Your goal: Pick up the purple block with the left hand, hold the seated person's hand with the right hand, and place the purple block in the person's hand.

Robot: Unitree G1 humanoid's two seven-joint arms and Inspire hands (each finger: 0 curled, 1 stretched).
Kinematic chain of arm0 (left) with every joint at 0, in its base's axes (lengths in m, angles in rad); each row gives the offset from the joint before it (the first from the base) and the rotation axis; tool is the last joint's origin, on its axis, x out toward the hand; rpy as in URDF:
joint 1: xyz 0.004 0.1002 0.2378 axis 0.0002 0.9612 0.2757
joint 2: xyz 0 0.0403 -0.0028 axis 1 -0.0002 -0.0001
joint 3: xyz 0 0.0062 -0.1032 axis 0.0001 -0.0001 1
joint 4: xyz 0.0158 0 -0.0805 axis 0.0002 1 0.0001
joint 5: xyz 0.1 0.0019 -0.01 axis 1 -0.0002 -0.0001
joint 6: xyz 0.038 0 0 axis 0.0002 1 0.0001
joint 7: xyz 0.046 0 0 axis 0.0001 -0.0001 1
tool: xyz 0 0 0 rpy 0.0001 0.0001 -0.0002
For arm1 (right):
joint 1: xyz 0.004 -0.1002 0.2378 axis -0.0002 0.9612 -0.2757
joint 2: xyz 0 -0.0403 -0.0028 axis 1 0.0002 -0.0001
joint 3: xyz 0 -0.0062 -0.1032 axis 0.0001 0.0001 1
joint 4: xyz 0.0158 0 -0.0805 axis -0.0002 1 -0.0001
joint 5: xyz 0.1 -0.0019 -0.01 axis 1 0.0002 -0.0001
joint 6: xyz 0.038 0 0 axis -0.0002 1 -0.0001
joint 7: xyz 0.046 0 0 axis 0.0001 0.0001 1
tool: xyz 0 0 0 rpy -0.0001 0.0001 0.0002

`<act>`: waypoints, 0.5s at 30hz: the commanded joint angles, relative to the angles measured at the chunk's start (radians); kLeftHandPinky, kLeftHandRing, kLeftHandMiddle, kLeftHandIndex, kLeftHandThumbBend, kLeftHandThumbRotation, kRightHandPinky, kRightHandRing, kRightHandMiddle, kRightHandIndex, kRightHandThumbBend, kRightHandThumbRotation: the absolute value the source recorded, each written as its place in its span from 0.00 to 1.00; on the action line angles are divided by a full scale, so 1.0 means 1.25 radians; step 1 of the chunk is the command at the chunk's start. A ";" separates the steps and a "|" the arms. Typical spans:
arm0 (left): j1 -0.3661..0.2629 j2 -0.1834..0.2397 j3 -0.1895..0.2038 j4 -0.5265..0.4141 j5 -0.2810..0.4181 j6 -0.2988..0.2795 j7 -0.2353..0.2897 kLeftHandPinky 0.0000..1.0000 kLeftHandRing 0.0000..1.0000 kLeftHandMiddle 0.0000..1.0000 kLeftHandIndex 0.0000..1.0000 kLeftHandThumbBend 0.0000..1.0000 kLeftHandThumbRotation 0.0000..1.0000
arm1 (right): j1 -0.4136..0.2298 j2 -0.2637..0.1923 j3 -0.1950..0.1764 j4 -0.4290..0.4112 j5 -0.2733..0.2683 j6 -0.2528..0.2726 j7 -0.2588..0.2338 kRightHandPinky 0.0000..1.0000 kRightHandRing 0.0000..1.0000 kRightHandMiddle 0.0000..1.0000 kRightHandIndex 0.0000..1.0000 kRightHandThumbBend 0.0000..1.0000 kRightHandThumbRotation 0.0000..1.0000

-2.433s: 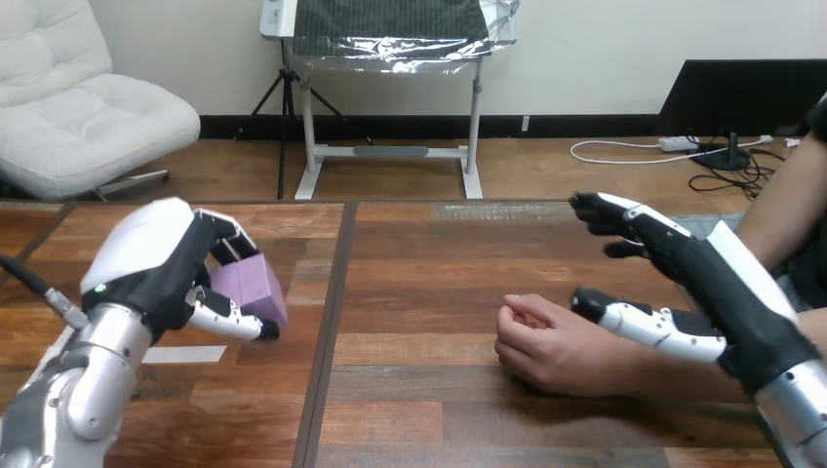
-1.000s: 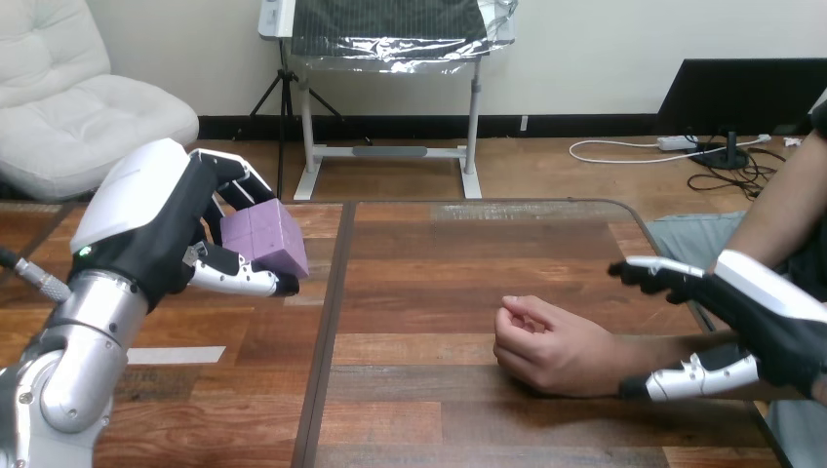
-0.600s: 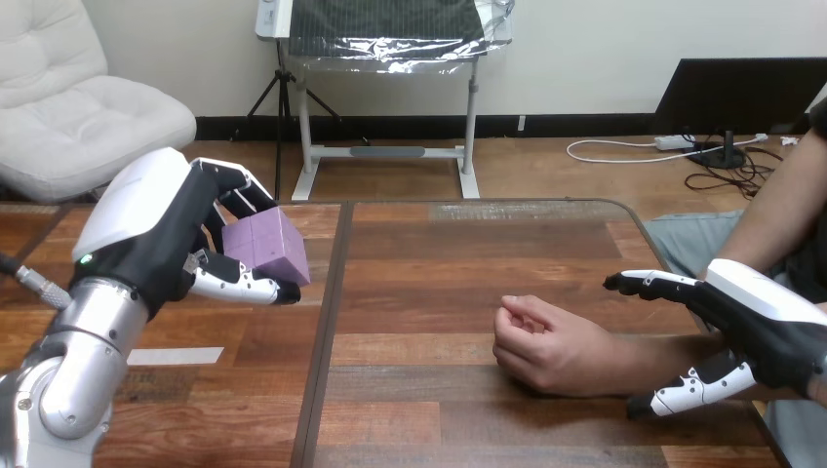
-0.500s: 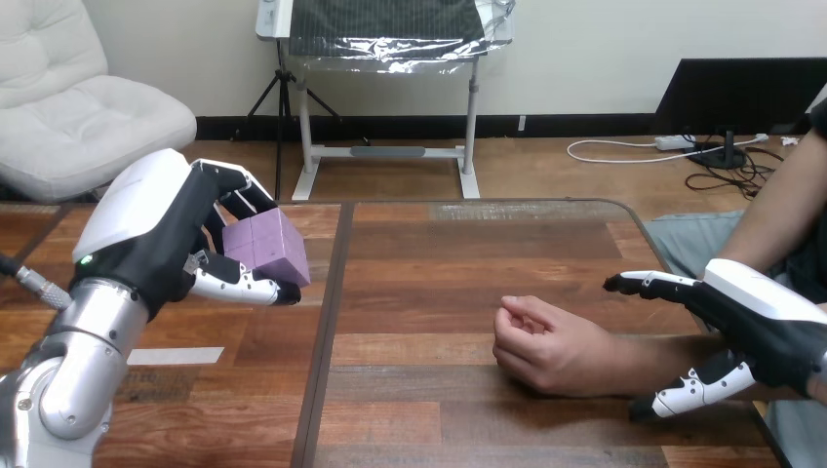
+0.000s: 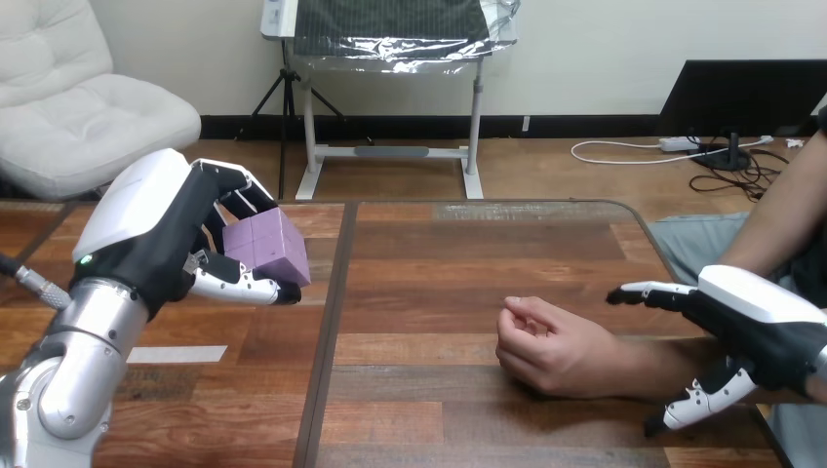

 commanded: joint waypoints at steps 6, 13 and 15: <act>-0.028 -0.004 0.024 -0.025 -0.021 -0.024 0.006 0.31 0.39 0.44 0.46 0.69 0.00 | -0.049 -0.020 0.030 0.003 -0.041 0.020 -0.028 0.91 0.88 0.88 0.87 1.00 0.16; -0.028 0.000 0.023 -0.018 -0.027 -0.036 0.008 0.31 0.38 0.44 0.45 0.69 0.00 | -0.053 -0.015 0.047 0.011 -0.069 0.026 -0.048 0.89 0.86 0.87 0.85 1.00 0.15; -0.028 0.001 0.023 -0.018 -0.028 -0.035 0.007 0.31 0.38 0.44 0.45 0.69 0.00 | -0.056 -0.014 0.054 0.015 -0.081 0.027 -0.057 0.89 0.86 0.87 0.85 1.00 0.15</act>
